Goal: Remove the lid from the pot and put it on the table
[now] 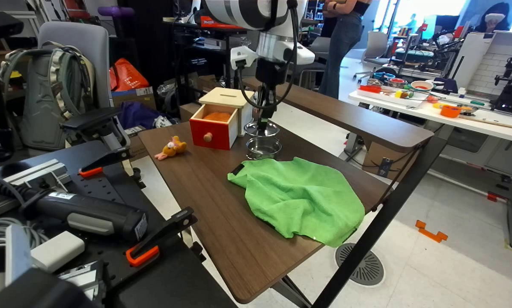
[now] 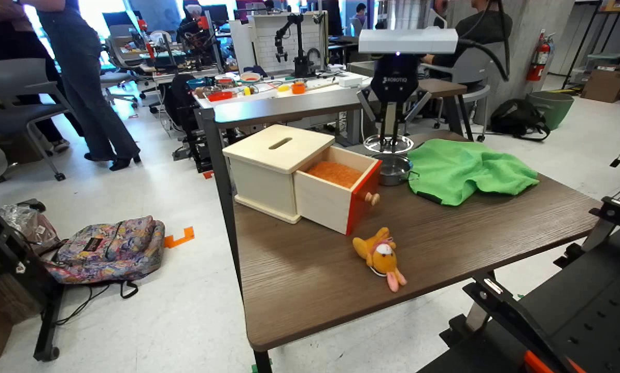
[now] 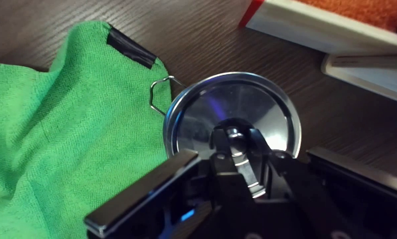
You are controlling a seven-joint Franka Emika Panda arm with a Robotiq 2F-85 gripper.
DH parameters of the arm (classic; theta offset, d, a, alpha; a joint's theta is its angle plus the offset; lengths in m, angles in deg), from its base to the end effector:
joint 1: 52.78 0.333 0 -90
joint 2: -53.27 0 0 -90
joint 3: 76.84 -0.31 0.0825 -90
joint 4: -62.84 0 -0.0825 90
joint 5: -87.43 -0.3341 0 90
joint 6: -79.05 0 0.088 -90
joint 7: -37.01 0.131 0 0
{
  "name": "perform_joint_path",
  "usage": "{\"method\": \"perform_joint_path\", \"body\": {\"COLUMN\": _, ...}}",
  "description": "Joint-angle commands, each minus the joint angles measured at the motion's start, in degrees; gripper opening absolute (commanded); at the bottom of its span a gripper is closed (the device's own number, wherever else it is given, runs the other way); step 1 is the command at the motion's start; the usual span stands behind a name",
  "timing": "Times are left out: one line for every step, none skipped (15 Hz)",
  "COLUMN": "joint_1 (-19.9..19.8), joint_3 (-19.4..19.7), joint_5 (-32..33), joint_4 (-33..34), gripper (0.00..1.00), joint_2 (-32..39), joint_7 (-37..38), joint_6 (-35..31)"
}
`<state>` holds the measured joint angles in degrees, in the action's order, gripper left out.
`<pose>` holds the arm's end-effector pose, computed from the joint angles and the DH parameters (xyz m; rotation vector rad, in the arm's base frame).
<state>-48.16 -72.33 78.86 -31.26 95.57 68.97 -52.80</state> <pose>0.6376 0.0122 0.1853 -2.9492 0.9799 0.1358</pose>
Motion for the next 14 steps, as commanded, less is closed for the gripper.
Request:
{"method": "perform_joint_path", "body": {"joint_1": 0.07, "joint_3": -0.82, "joint_5": -0.35, "joint_4": -9.45, "gripper": 0.05, "joint_2": -9.46, "joint_7": -3.05, "joint_6": 1.71}}
{"method": "perform_joint_path", "body": {"joint_1": -0.09, "joint_3": -1.05, "joint_5": -0.50, "joint_4": -11.55, "gripper": 0.05, "joint_2": -11.45, "joint_7": -3.90, "joint_6": 1.77}}
{"method": "perform_joint_path", "body": {"joint_1": -0.13, "joint_3": -1.20, "joint_5": -0.35, "joint_4": -13.85, "gripper": 0.05, "joint_2": -13.70, "joint_7": -4.71, "joint_6": 1.77}}
{"method": "perform_joint_path", "body": {"joint_1": -0.21, "joint_3": -1.39, "joint_5": -0.28, "joint_4": -16.12, "gripper": 0.05, "joint_2": -15.88, "joint_7": -5.56, "joint_6": 1.88}}
{"method": "perform_joint_path", "body": {"joint_1": -0.45, "joint_3": -1.69, "joint_5": -0.39, "joint_4": -18.61, "gripper": 0.05, "joint_2": -18.00, "joint_7": -6.74, "joint_6": 2.00}}
{"method": "perform_joint_path", "body": {"joint_1": -0.51, "joint_3": -1.88, "joint_5": -0.33, "joint_4": -20.61, "gripper": 0.05, "joint_2": -19.81, "joint_7": -7.63, "joint_6": 2.50}}
{"method": "perform_joint_path", "body": {"joint_1": -0.71, "joint_3": -2.21, "joint_5": -0.47, "joint_4": -22.96, "gripper": 0.05, "joint_2": -21.56, "joint_7": -9.02, "joint_6": 3.17}}
{"method": "perform_joint_path", "body": {"joint_1": -0.75, "joint_3": -2.45, "joint_5": -0.51, "joint_4": -25.03, "gripper": 0.05, "joint_2": -23.12, "joint_7": -10.02, "joint_6": 3.58}}
{"method": "perform_joint_path", "body": {"joint_1": -0.70, "joint_3": -2.64, "joint_5": -0.47, "joint_4": -27.13, "gripper": 0.05, "joint_2": -24.22, "joint_7": -10.89, "joint_6": 3.25}}
{"method": "perform_joint_path", "body": {"joint_1": -0.79, "joint_3": -2.96, "joint_5": -0.81, "joint_4": -28.89, "gripper": 0.05, "joint_2": -25.18, "joint_7": -11.67, "joint_6": 3.20}}
{"method": "perform_joint_path", "body": {"joint_1": -0.75, "joint_3": -3.15, "joint_5": -0.77, "joint_4": -30.76, "gripper": 0.05, "joint_2": -25.81, "joint_7": -12.27, "joint_6": 2.57}}
{"method": "perform_joint_path", "body": {"joint_1": -0.64, "joint_3": -3.31, "joint_5": -0.63, "joint_4": -32.50, "gripper": 0.05, "joint_2": -26.37, "joint_7": -12.57, "joint_6": 2.06}}
{"method": "perform_joint_path", "body": {"joint_1": -0.69, "joint_3": -3.50, "joint_5": -0.67, "joint_4": -34.03, "gripper": 0.05, "joint_2": -26.69, "joint_7": -13.09, "joint_6": 1.74}}
{"method": "perform_joint_path", "body": {"joint_1": -0.55, "joint_3": -3.54, "joint_5": -0.31, "joint_4": -35.54, "gripper": 0.05, "joint_2": -27.02, "joint_7": -13.19, "joint_6": 1.05}}
